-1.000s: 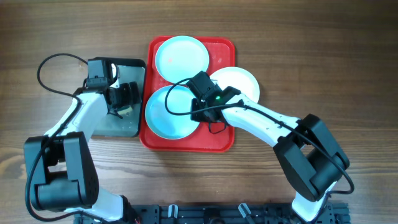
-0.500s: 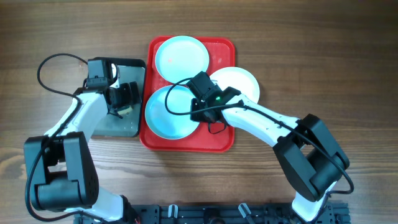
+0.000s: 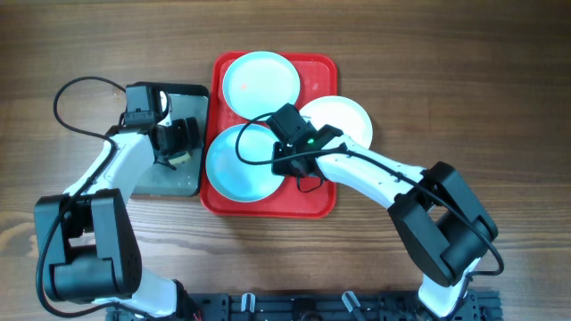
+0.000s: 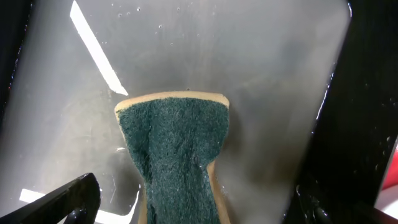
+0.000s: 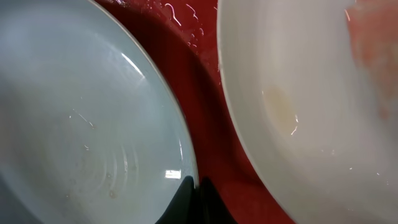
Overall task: Clean dirty plates on tray and stack at the side
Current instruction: 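Slide the right gripper under the lower blue plate and grip its rim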
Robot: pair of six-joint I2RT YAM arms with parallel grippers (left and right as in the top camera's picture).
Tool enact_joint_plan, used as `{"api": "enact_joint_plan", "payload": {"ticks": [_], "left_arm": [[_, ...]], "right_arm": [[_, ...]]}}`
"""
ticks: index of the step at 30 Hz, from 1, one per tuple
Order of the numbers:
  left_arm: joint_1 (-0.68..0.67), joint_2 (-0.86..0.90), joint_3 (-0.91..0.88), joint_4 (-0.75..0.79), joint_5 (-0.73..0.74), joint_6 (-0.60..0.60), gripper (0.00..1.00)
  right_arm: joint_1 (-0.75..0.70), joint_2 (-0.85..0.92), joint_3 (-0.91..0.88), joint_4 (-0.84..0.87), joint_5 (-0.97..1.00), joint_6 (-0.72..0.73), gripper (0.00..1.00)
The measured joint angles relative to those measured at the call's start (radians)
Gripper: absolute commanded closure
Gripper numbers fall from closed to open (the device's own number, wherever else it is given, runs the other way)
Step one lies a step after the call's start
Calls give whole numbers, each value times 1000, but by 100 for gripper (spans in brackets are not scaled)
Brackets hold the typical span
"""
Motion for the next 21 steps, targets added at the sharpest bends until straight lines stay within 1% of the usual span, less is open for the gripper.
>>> {"api": "enact_joint_plan", "payload": {"ticks": [3,7,15,21], "left_arm": [[0,0,0,0,0,0,0],[0,0,0,0,0,0,0],[0,0,0,0,0,0,0],[0,0,0,0,0,0,0]], "right_arm": [[0,-3,45,-76,38,-27,96],[1,-45,77,-113,103,-81,96],[1,-225,98,-113,245,-193,96],[1,-246,100,-60,306,-371,96]]}}
